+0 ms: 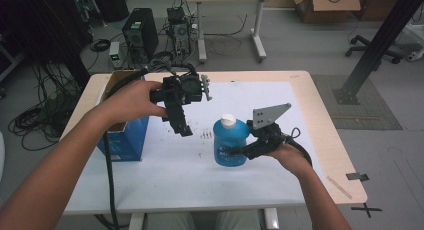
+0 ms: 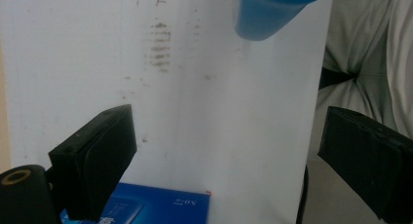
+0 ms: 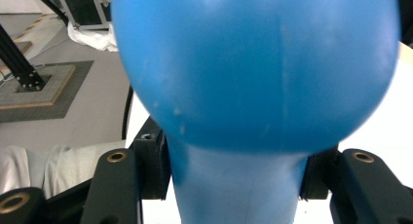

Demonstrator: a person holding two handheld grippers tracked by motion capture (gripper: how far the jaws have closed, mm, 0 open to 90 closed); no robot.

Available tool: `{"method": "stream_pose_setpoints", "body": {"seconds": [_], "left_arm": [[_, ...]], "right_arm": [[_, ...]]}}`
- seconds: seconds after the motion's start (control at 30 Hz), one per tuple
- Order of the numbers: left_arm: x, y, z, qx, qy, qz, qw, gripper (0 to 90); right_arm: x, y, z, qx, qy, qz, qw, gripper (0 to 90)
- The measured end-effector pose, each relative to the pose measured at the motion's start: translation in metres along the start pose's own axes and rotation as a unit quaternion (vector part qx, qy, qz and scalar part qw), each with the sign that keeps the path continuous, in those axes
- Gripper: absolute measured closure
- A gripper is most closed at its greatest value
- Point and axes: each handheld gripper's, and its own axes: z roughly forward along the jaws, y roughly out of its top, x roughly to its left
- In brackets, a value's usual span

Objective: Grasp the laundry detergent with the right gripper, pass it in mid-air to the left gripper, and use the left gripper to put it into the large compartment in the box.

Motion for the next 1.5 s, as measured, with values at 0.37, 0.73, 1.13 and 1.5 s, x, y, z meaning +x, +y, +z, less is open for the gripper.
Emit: {"method": "stream_pose_setpoints", "body": {"seconds": [0.37,0.73,1.13,1.5], "left_arm": [[-0.015,0.009,-0.007,0.004,0.0,0.013,0.9999,7.1],[-0.019,0.019,-0.006,0.004,-0.007,0.026,0.9996,7.1],[-0.02,0.027,-0.003,0.003,-0.007,0.034,0.9994,7.0],[-0.022,0.037,0.004,0.006,-0.008,0.044,0.999,7.0]], "right_arm": [[-0.001,0.01,0.014,0.01,0.018,-0.005,0.9998,43.2],[-0.002,0.018,0.03,0.017,0.031,-0.01,0.9993,43.2],[-0.002,0.026,0.04,0.021,0.044,-0.015,0.9987,43.3],[-0.002,0.03,0.043,0.023,0.045,-0.015,0.9986,43.2]]}}
